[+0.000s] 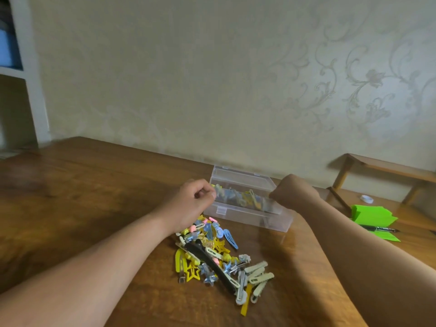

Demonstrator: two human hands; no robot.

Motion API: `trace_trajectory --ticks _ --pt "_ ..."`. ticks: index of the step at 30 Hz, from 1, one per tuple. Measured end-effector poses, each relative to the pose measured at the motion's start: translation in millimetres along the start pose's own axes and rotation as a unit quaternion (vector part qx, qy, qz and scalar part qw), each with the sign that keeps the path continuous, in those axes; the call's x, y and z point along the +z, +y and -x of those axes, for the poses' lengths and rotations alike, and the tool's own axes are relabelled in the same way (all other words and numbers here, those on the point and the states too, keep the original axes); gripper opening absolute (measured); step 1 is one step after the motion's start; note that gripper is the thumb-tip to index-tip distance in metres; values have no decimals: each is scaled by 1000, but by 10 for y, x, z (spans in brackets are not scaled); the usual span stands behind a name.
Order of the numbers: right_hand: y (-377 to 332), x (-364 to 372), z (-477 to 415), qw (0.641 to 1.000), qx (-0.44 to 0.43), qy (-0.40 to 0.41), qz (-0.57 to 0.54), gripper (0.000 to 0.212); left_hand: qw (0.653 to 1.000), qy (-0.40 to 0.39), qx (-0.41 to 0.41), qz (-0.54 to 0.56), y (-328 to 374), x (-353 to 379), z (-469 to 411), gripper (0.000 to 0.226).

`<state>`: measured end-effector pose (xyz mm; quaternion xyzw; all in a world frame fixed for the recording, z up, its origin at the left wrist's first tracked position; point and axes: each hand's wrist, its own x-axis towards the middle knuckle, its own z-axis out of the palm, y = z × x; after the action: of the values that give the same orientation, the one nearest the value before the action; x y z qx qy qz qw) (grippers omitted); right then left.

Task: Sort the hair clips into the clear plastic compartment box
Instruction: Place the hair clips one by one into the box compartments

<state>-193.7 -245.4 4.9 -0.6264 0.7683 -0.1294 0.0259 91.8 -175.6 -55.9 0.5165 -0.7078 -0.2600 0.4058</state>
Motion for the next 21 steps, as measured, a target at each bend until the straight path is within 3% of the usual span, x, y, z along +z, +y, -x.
trace_trajectory --ticks 4,8,12,15,19,21 --pt "-8 -59 189 998 -19 54 -41 18 1000 0 1 -5 14 -1 10 17" --pt "-98 -141 746 976 -119 113 -141 16 1000 -3 1 -3 33 -9 10 20" --pt "-246 -150 1267 962 -231 -10 -147 12 1000 -1 -4 -12 67 -16 35 24" --pt "-309 -83 1383 953 -257 -99 -128 21 1000 -2 -6 -9 84 -17 52 24" --pt "-289 -6 1386 942 -289 -145 -89 33 1000 -1 -11 1 86 -12 53 24" --pt "-280 16 1372 939 -296 -150 -90 29 1000 -2 -9 -2 77 -11 45 24"
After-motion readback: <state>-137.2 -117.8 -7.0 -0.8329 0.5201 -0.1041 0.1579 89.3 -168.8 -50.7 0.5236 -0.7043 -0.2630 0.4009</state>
